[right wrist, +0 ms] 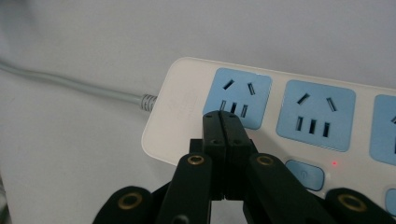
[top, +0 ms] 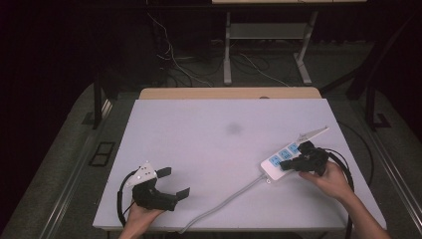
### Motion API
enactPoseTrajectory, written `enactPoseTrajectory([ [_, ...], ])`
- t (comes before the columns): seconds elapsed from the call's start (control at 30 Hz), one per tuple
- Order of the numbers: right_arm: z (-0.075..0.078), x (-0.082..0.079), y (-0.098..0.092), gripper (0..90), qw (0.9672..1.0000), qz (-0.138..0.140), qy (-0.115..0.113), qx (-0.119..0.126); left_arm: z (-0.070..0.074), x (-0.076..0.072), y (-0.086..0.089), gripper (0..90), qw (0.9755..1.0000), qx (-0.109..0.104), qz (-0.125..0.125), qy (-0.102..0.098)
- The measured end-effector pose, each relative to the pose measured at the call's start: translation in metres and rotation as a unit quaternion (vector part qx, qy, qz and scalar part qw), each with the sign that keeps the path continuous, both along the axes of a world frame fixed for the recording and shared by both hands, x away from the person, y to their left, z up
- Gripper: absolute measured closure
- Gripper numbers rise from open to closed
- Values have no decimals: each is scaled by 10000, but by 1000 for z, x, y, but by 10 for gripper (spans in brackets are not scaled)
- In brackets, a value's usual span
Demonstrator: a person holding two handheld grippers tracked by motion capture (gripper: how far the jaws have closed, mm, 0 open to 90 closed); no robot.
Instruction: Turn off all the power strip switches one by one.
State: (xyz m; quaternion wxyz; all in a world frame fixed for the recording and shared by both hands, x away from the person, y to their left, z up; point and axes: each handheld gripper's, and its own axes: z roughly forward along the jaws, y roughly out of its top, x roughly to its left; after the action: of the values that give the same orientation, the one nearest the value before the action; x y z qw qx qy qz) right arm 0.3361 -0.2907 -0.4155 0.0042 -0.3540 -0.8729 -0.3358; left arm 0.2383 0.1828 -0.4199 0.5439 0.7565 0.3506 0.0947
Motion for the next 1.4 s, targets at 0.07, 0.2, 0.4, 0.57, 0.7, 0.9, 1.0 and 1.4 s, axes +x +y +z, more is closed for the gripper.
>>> enactPoseTrajectory([
  [0.07,0,0,1,897,10000,9,-29,-26,0,0,0,0,10000,7,-5,-2],
  [0.2,0,0,0,899,10000,54,-53,-34,0,0,0,0,10000,2,-8,1],
  [0.4,-2,-3,-1,900,9997,0,-229,-27,0,-1,0,0,10000,-3,5,-5],
  [0.57,-3,-7,-2,900,9995,-95,-298,23,0,0,-1,0,10000,10,2,4],
  [0.7,-4,-6,-2,900,9997,-85,-246,31,0,-1,-2,0,10000,22,-13,-4],
  [0.9,-3,-7,0,900,9994,-50,-343,-50,0,0,-2,0,10000,33,-18,1],
  [1.0,-3,-6,-1,900,9996,-49,-294,-25,0,0,-2,0,10000,39,-21,-5],
  [1.4,-3,-2,-3,900,9998,11,-183,60,-1,4,-6,0,9999,149,21,-11],
])
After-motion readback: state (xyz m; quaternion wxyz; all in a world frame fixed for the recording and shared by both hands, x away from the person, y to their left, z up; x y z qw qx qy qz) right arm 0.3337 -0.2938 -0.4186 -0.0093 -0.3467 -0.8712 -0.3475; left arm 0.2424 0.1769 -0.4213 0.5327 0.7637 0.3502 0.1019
